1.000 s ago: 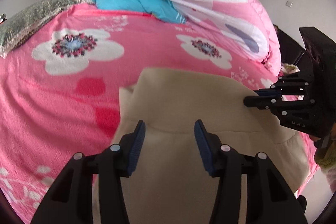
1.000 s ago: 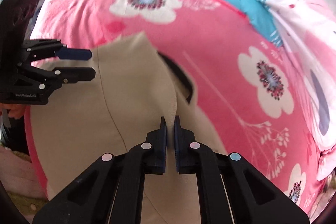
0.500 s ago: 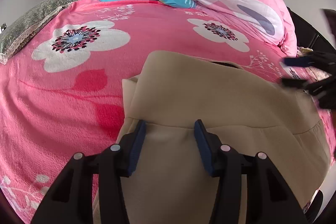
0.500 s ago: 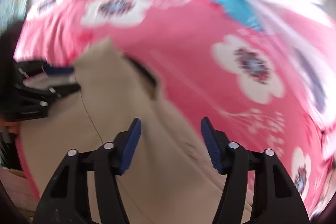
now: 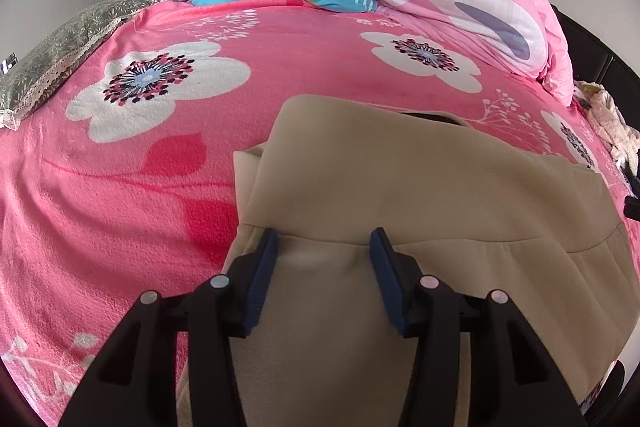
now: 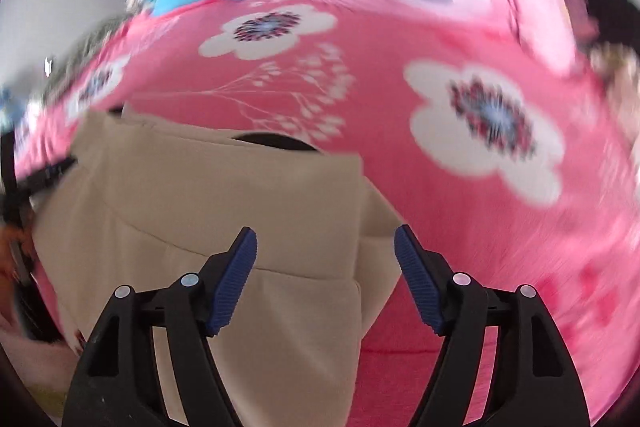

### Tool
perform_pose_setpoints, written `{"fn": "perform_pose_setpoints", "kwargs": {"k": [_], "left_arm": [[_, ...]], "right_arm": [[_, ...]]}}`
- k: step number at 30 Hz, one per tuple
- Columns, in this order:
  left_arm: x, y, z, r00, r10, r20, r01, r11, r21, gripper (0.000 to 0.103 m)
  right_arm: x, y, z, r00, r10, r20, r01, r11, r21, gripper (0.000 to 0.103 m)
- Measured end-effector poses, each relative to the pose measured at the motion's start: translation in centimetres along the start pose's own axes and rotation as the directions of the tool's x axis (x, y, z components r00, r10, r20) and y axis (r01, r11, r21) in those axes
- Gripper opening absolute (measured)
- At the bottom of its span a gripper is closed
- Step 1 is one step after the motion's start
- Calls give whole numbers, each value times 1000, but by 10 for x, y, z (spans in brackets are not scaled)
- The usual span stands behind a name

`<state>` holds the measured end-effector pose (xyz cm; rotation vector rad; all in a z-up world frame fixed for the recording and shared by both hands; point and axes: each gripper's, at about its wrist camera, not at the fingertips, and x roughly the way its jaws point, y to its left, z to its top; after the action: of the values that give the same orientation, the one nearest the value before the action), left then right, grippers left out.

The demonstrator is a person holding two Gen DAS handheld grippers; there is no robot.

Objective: Fold large clothes

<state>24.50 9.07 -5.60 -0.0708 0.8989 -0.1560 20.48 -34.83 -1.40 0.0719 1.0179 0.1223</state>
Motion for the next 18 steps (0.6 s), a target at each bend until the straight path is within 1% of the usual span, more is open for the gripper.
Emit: {"fn": "perform_pose_setpoints", "kwargs": {"k": [1, 3, 5, 6, 9, 10, 11, 12, 13, 14, 16, 18], "left_arm": [[0, 0, 0, 1000, 4, 0, -4, 1000, 3, 47], [1, -1, -1, 1000, 9, 1, -9, 1000, 5, 47], [0, -1, -1, 1000, 12, 6, -12, 1000, 4, 47], [0, -1, -1, 1000, 12, 8, -12, 1000, 5, 47], [0, -1, -2, 1000, 12, 15, -12, 1000, 7, 47], [0, -1, -2, 1000, 10, 18, -10, 1000, 7, 47], [0, 0, -2, 1000, 5, 21, -5, 1000, 4, 47], [-1, 2, -3, 1000, -7, 26, 7, 1000, -2, 47], [-3, 5, -2, 999, -29, 30, 29, 999, -14, 47], [-7, 9, -2, 998, -56, 36, 57, 998, -29, 47], [-18, 18, 0, 992, -109, 62, 113, 992, -53, 47], [-30, 25, 3, 983, -159, 92, 164, 985, -52, 47]], "right_arm": [[7, -7, 0, 1000, 27, -11, -26, 999, 43, 45], [20, -17, 1, 997, 77, -26, -74, 991, 115, 24], [20, -21, 0, 994, 107, -10, -105, 984, 144, 12], [16, -20, -1, 993, 117, 11, -118, 982, 146, 8], [4, -20, 0, 988, 143, 58, -150, 978, 148, 7], [4, -21, 1, 986, 153, 61, -161, 976, 146, 8], [4, -21, 2, 985, 158, 62, -165, 976, 143, 15], [6, -22, 2, 986, 154, 62, -162, 977, 140, 31], [7, -23, 3, 986, 156, 61, -163, 977, 137, 40], [10, -23, 3, 985, 163, 57, -169, 977, 132, 54], [15, -20, 3, 984, 176, 25, -178, 977, 118, 54], [20, -19, 4, 982, 188, 9, -188, 976, 108, 54]]}}
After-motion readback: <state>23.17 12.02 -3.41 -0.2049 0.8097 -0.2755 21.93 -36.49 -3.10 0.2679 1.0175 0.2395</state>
